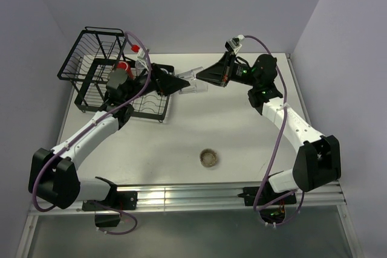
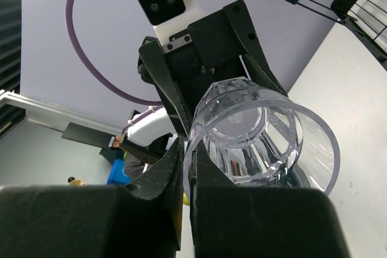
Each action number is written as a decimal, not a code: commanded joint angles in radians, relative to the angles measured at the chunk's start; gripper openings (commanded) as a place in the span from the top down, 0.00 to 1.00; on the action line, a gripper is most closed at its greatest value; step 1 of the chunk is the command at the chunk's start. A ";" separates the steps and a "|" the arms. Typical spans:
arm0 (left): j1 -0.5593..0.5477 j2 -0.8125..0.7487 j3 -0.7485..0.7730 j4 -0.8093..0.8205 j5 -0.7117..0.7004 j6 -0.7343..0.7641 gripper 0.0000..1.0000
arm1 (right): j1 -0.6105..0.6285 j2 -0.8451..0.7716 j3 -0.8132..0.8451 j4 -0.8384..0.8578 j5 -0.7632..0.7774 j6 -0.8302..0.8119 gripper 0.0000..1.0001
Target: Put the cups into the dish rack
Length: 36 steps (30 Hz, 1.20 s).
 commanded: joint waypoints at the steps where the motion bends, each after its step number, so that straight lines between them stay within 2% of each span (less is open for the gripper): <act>1: -0.015 -0.013 0.012 0.094 0.047 -0.024 0.82 | -0.003 -0.002 0.002 0.068 -0.006 0.014 1.00; 2: -0.016 -0.016 0.018 0.073 0.041 -0.014 1.00 | -0.003 -0.001 0.003 0.064 -0.005 0.009 1.00; 3: -0.018 -0.020 0.021 0.057 0.038 -0.007 1.00 | -0.003 -0.002 0.005 0.058 -0.003 0.003 1.00; 5: -0.019 -0.039 0.039 0.014 0.027 0.034 1.00 | -0.001 -0.008 0.009 0.026 0.010 -0.025 0.89; 6: -0.019 -0.046 0.052 -0.057 0.003 0.053 1.00 | -0.003 -0.012 0.012 0.001 0.018 -0.043 0.85; 7: -0.018 -0.056 0.062 -0.090 -0.008 0.073 1.00 | -0.006 -0.018 0.014 -0.060 0.029 -0.089 0.76; 8: -0.019 -0.074 0.079 -0.117 -0.019 0.106 1.00 | -0.007 -0.031 0.022 -0.097 0.056 -0.117 0.72; 13: -0.019 -0.120 0.138 -0.327 -0.118 0.193 1.00 | -0.023 -0.082 0.060 -0.380 0.179 -0.314 0.57; 18: -0.019 -0.160 0.194 -0.489 -0.218 0.271 1.00 | -0.032 -0.136 0.114 -0.591 0.323 -0.442 0.55; 22: -0.019 -0.148 0.297 -0.693 -0.367 0.351 1.00 | -0.049 -0.183 0.111 -0.746 0.516 -0.531 0.55; 24: -0.019 -0.122 0.346 -0.834 -0.509 0.397 1.00 | -0.050 -0.206 0.103 -0.781 0.570 -0.554 0.55; 26: -0.019 -0.062 0.427 -0.977 -0.664 0.432 1.00 | -0.049 -0.216 0.098 -0.818 0.615 -0.585 0.55; 30: -0.033 0.044 0.539 -1.127 -0.885 0.466 1.00 | -0.049 -0.217 0.098 -0.864 0.670 -0.631 0.55; 33: -0.033 0.131 0.608 -1.185 -1.014 0.477 1.00 | -0.050 -0.219 0.098 -0.886 0.690 -0.649 0.55; 36: -0.033 0.226 0.685 -1.253 -1.076 0.493 1.00 | -0.050 -0.216 0.097 -0.896 0.684 -0.661 0.55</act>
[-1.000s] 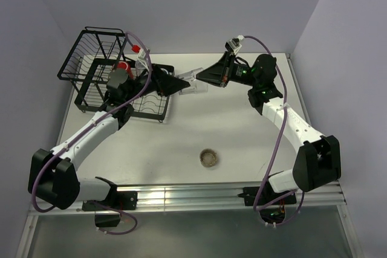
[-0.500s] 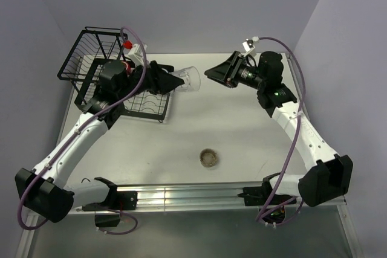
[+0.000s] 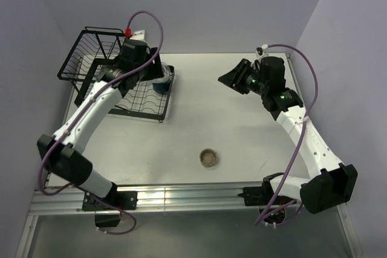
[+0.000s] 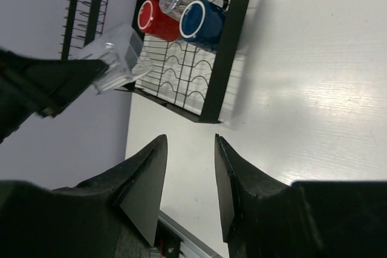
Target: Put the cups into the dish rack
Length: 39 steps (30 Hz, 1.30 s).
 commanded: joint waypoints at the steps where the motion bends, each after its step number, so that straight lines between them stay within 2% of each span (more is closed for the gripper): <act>1: -0.006 0.102 0.124 -0.147 -0.204 0.047 1.00 | -0.004 -0.015 0.023 -0.022 0.039 -0.052 0.55; 11: 0.014 0.309 0.257 -0.251 -0.340 0.057 1.00 | -0.004 0.002 0.001 -0.029 0.028 -0.086 0.55; 20: 0.089 0.389 0.280 -0.225 -0.289 0.084 1.00 | -0.004 0.020 -0.011 -0.026 0.012 -0.106 0.55; 29: 0.151 0.497 0.374 -0.232 -0.219 0.106 1.00 | -0.004 0.034 -0.016 -0.023 0.011 -0.115 0.55; 39: 0.178 0.573 0.441 -0.235 -0.160 0.117 1.00 | -0.004 0.046 -0.020 -0.023 0.012 -0.126 0.55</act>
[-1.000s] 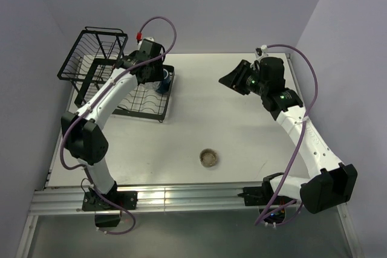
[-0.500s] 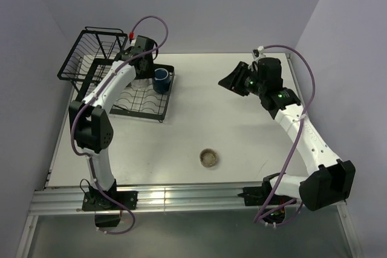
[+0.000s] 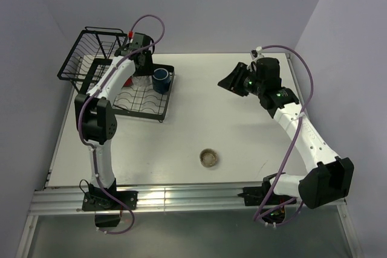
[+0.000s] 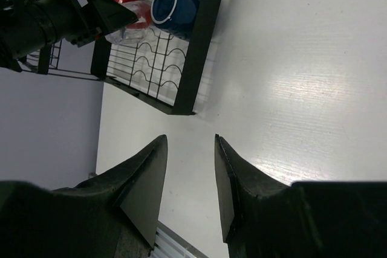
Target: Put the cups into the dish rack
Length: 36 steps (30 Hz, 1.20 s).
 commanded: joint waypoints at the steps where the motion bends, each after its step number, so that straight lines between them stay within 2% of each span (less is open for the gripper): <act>1: 0.011 0.015 0.065 0.016 0.027 0.018 1.00 | -0.004 0.007 -0.011 0.016 0.002 -0.026 0.56; 18: 0.031 0.083 0.064 0.029 0.057 0.020 1.00 | -0.004 0.018 -0.013 0.011 0.008 -0.032 0.56; 24: 0.034 0.098 0.070 0.032 0.057 0.018 0.94 | -0.004 0.024 -0.010 0.008 0.008 -0.033 0.56; 27: 0.035 0.104 0.073 0.033 0.056 0.018 0.89 | -0.004 0.027 -0.008 0.008 0.010 -0.033 0.56; 30: 0.035 0.112 0.079 0.030 0.048 0.020 0.79 | -0.006 0.030 -0.005 0.005 0.011 -0.035 0.56; 31: 0.035 0.115 0.081 0.032 0.047 0.020 0.69 | -0.004 0.030 -0.005 0.007 0.011 -0.035 0.56; 33: 0.035 0.117 0.081 0.032 0.045 0.018 0.61 | -0.004 0.030 -0.005 0.008 0.010 -0.033 0.56; 34: 0.035 0.120 0.081 0.033 0.039 0.018 0.51 | -0.004 0.033 -0.005 0.008 0.010 -0.032 0.56; 36: 0.035 0.120 0.079 0.035 0.034 0.018 0.42 | -0.004 0.032 -0.005 0.007 0.010 -0.033 0.56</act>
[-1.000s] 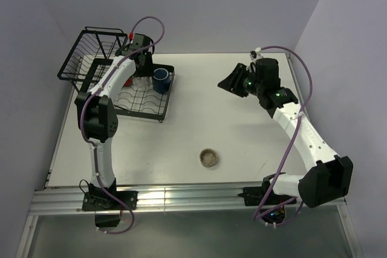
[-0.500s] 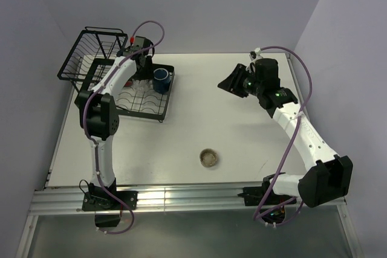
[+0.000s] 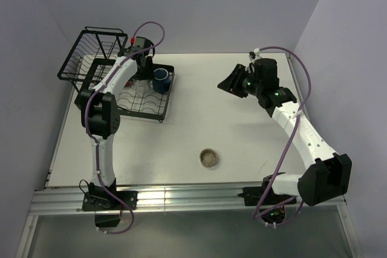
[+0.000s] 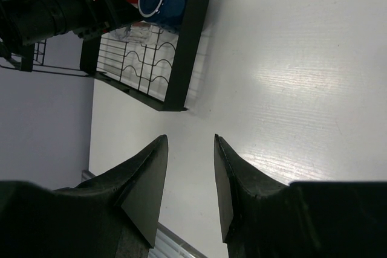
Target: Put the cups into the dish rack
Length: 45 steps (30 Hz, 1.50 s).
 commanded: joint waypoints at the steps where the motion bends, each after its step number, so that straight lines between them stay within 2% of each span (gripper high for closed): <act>1: 0.008 0.009 0.038 0.055 -0.027 0.007 0.36 | -0.003 0.011 0.006 0.013 0.009 -0.016 0.56; 4: 0.008 0.009 0.037 0.058 -0.039 0.001 0.27 | -0.003 0.011 0.009 0.014 0.008 -0.016 0.56; 10: 0.006 -0.008 0.029 0.072 -0.048 -0.002 0.19 | 0.000 0.008 0.012 0.008 0.012 -0.023 0.56; 31: -0.052 -0.140 0.037 0.086 -0.128 0.016 0.16 | 0.043 -0.001 0.040 -0.029 0.067 -0.046 0.56; 45: -0.140 -0.283 0.040 0.060 -0.186 -0.001 0.15 | 0.134 -0.066 -0.002 -0.092 0.219 -0.068 0.56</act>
